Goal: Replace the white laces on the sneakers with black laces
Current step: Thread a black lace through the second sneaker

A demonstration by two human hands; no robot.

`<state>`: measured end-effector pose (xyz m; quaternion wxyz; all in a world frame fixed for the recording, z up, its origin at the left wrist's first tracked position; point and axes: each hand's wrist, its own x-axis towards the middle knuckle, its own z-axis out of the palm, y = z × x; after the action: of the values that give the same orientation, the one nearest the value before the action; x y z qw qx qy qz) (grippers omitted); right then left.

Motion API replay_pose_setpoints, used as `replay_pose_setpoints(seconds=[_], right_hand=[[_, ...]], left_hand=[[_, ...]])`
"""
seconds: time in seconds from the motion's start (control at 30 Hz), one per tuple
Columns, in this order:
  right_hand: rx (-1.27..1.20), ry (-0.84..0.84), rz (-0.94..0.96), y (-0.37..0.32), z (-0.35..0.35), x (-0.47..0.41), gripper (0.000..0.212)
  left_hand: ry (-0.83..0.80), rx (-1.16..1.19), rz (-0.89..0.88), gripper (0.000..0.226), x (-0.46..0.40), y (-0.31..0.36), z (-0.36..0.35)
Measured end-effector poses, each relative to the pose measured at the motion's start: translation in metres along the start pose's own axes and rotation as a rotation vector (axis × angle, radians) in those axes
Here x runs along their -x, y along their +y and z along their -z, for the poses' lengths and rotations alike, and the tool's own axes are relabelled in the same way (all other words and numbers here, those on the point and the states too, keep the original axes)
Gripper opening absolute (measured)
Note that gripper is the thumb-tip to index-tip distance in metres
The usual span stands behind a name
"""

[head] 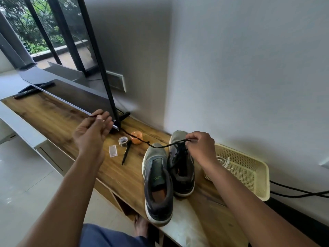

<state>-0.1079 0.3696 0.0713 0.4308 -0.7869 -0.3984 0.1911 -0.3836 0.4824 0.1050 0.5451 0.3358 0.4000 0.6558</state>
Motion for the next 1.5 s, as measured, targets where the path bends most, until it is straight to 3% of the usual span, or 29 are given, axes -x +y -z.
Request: replay_pose_setpoints(seconds=[0.1, 0.23, 0.33, 0.43, 0.53, 0.67, 1.0, 1.13, 1.3, 1.37, 1.43, 1.5], right_hand=[[0.202, -0.033, 0.15, -0.007, -0.005, 0.007, 0.037], [0.249, -0.089, 0.302, -0.015, -0.014, 0.017, 0.024], [0.37, -0.179, 0.32, -0.013, -0.028, 0.025, 0.018], [0.597, -0.23, 0.367, -0.003, -0.045, 0.034, 0.033], [0.745, -0.183, 0.379, 0.006, -0.058, 0.037, 0.055], [0.799, -0.165, 0.37, 0.007, -0.068, 0.034, 0.058], [0.58, -0.338, 0.138, 0.007, -0.064, 0.02, 0.007], [0.46, -0.378, -0.011, 0.012, -0.065, 0.009, 0.03], [0.221, -0.432, -0.181, 0.019, -0.065, 0.001, 0.032], [0.264, -0.424, -0.127, 0.018, -0.062, 0.002, 0.025], [0.513, -0.333, 0.065, 0.013, -0.062, 0.009, 0.013], [0.785, -0.205, 0.267, 0.004, -0.064, 0.023, 0.015]], left_hand=[[-0.158, -0.259, -0.091, 0.017, 0.009, -0.012, -0.012], [-0.369, -0.541, -0.132, 0.009, 0.021, -0.032, -0.026], [-0.485, -0.578, -0.049, 0.009, 0.026, -0.047, -0.033], [-0.59, -0.684, 0.042, 0.012, 0.025, -0.06, -0.035], [-0.707, -1.063, -0.052, 0.013, 0.024, -0.077, -0.03], [-0.753, -1.243, -0.075, 0.006, 0.025, -0.091, -0.024], [-0.803, -1.404, -0.089, 0.005, 0.032, -0.106, -0.026], [-0.774, -1.453, -0.156, 0.003, 0.036, -0.108, -0.027], [-0.717, -1.495, -0.206, 0.006, 0.04, -0.113, -0.029], [-0.735, -1.466, -0.203, 0.007, 0.038, -0.112, -0.029], [-0.762, -1.449, -0.19, 0.005, 0.035, -0.109, -0.029], [-0.797, -1.485, -0.168, 0.004, 0.033, -0.106, -0.028]])
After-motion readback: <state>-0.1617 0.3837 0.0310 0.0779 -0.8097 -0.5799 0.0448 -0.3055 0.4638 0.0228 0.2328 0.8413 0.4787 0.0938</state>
